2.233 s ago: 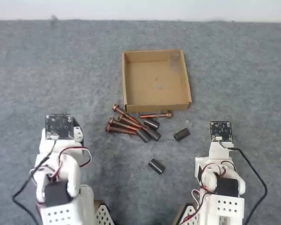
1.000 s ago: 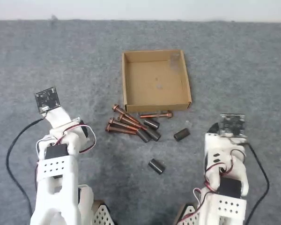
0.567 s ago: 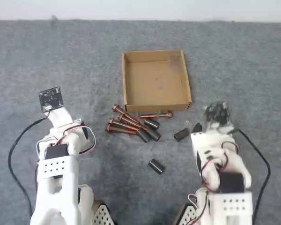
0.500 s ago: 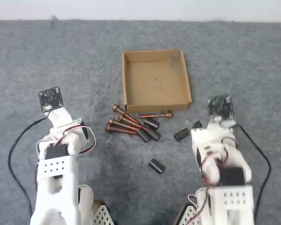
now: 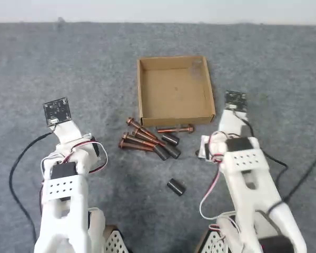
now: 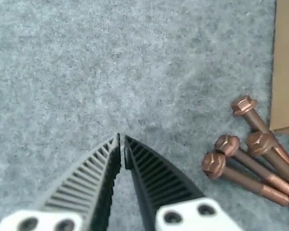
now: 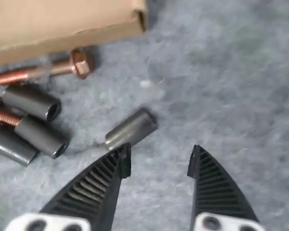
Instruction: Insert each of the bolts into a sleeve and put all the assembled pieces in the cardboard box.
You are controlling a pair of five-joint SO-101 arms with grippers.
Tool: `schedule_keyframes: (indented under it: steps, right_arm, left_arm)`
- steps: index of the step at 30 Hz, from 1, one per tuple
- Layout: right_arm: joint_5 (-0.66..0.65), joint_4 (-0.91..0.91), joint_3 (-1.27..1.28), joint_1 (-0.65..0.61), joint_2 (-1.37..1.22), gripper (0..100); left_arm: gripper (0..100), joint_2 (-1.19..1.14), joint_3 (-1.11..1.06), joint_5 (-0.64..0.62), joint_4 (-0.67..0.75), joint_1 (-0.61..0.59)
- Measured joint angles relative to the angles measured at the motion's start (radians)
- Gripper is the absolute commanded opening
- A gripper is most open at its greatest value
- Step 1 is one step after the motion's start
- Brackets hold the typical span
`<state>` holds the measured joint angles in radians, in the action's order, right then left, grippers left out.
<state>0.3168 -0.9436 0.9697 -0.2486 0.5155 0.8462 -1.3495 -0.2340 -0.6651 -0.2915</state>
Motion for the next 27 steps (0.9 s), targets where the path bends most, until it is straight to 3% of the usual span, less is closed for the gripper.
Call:
schedule_keyframes:
  steps: [13,22,27]
  right_arm:
    - [0.023,0.207,-0.055,-0.049,-0.285,18.8]
    - [0.021,0.226,-0.054,-0.049,-0.33,18.0]
    - [0.021,0.226,-0.054,-0.04,-0.33,2.7]
  left_arm:
    - [1,0.0,-0.002,0.002,0.025,0.0]
    - [1,0.0,-0.015,0.006,0.049,0.0]
    - [1,0.0,-0.015,0.006,0.049,0.0]
